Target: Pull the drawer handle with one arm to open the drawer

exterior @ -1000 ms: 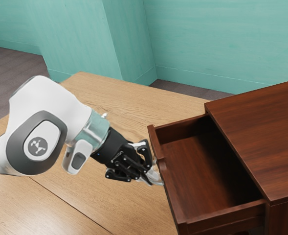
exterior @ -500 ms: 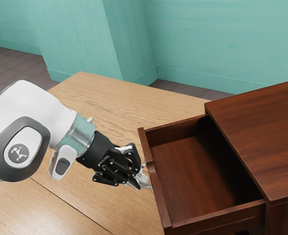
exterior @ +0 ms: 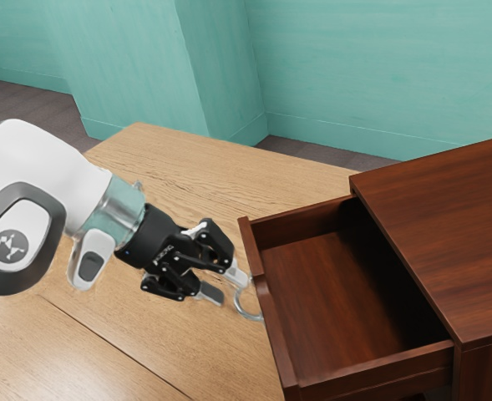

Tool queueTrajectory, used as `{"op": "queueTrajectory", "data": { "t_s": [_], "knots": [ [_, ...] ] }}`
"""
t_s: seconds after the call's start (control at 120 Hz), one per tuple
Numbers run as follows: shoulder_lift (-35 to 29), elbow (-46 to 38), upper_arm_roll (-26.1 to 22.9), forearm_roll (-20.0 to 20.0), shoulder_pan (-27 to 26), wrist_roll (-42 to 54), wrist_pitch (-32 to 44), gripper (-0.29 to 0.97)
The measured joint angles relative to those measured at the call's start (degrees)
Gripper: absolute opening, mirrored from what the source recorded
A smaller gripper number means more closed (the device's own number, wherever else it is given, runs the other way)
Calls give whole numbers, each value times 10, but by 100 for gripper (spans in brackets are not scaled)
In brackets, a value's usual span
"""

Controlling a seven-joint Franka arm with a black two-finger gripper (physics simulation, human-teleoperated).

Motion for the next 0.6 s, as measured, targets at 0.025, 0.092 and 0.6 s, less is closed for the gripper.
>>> {"op": "queueTrajectory", "data": {
  "t_s": [0.025, 0.092, 0.6],
  "knots": [
    [3, 14, 3, 4, 4, -1, -6, 27],
    [25, 74, 8, 31, 25, -10, -34, 29],
    [357, 635, 16, 169, 169, -417, -546, 64]
  ]
}}
